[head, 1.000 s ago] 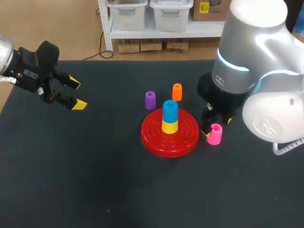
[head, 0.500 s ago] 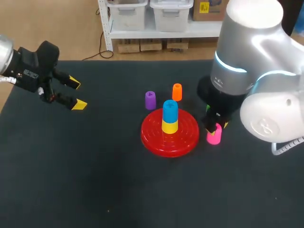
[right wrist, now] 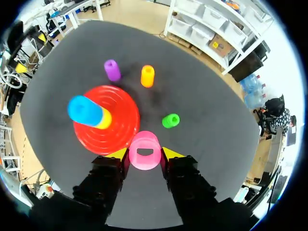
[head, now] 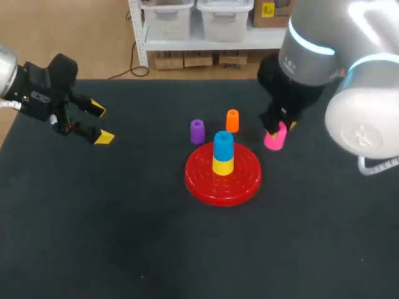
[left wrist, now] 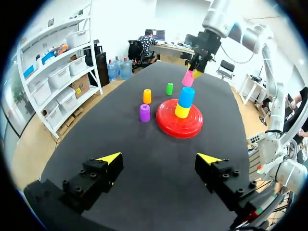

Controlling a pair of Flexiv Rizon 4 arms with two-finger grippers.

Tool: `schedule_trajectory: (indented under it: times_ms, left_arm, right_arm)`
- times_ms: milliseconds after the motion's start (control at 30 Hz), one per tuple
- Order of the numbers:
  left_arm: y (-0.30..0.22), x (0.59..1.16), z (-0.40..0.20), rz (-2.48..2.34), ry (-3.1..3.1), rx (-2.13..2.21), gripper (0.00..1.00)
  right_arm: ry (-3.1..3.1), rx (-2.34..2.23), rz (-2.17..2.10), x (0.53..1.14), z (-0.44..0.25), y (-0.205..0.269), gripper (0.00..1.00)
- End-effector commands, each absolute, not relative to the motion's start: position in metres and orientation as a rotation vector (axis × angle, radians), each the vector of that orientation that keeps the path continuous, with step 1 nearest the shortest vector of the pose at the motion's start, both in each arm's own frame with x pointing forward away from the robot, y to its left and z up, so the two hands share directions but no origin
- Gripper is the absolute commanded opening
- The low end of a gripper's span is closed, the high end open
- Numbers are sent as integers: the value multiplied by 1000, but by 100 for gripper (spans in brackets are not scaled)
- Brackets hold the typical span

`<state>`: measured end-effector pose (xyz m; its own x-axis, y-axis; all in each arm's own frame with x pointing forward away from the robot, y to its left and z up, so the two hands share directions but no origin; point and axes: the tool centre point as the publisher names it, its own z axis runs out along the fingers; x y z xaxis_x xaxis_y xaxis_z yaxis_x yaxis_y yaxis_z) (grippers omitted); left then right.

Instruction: Pick up and stack the cylinders on the red base in this order: pink,purple,orange,green

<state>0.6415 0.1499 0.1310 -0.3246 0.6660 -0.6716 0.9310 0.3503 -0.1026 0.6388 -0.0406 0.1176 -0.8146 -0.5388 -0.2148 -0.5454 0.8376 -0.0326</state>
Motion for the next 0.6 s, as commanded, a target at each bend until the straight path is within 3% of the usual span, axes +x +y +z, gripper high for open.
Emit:
schedule_trajectory:
  times_ms: [33,600]
  left_arm:
    - [151,641,130,-661,2087,1386,100]
    - [151,641,130,-661,2087,1386,100]
  right_arm:
    - [2791,-882,76,636,148,-28,0]
    - [2716,-1140,121,642,154,55,0]
